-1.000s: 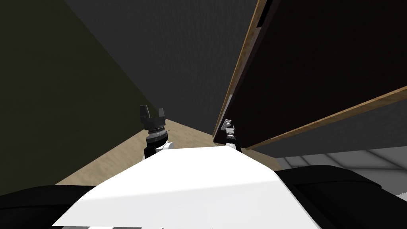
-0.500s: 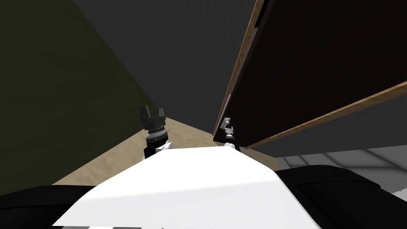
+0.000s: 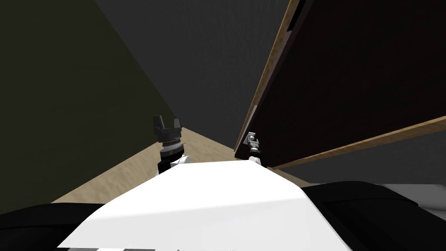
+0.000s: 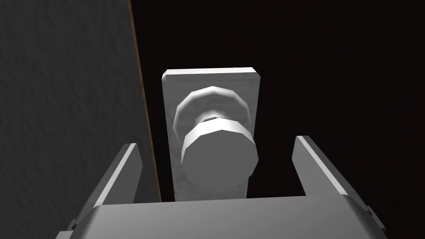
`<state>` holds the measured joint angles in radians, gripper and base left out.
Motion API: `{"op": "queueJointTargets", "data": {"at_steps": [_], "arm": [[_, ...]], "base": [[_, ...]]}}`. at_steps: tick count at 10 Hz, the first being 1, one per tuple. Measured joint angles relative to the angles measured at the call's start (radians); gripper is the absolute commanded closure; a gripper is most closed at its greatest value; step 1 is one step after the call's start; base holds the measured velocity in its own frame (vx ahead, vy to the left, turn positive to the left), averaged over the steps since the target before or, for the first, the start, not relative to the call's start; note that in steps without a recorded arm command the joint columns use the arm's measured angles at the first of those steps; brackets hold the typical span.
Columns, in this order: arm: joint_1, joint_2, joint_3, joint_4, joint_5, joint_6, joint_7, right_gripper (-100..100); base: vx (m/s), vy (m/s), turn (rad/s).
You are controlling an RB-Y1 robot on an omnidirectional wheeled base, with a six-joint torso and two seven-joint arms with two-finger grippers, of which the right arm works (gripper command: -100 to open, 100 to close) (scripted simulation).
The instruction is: Pull the door open
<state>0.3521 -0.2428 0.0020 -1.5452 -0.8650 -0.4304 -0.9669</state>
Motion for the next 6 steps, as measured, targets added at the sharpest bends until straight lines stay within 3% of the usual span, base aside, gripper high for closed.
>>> {"op": "queueJointTargets", "data": {"at_steps": [1, 6], "arm": [[-0.001, -0.002, -0.001, 0.003, -0.001, -0.003, -0.005, 100], [0.002, -0.001, -0.001, 0.003, 0.000, 0.002, 0.000, 100]], "base": [[-0.011, 0.002, -0.037], [-0.018, 0.003, -0.002]]}}
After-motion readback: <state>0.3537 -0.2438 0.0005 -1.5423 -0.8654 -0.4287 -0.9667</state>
